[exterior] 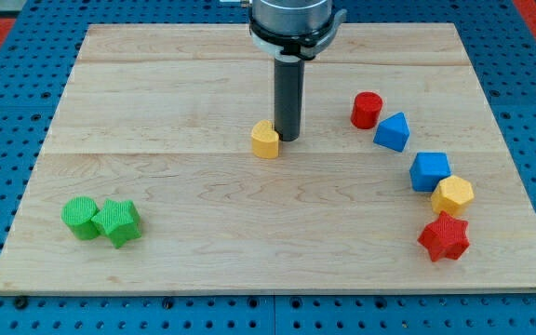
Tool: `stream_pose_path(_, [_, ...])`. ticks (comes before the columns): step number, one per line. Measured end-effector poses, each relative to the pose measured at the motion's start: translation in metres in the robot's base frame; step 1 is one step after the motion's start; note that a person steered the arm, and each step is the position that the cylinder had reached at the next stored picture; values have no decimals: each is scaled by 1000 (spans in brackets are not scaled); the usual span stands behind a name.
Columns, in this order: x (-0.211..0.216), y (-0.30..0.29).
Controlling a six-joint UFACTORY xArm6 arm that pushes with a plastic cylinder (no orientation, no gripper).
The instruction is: Separate the yellow hexagon from the blue cube
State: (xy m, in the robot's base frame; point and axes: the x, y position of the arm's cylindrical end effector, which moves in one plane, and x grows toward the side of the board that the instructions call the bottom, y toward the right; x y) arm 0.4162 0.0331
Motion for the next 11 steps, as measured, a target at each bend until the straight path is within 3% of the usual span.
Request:
stream_pose_path(1, [18,64])
stream_pose_path(2, [70,75])
stream_pose_path(4, [101,75])
stream_pose_path(5, [153,73])
stream_pose_path(6, [174,73])
stream_pose_path(9, [202,90])
stream_pose_path(11, [202,190])
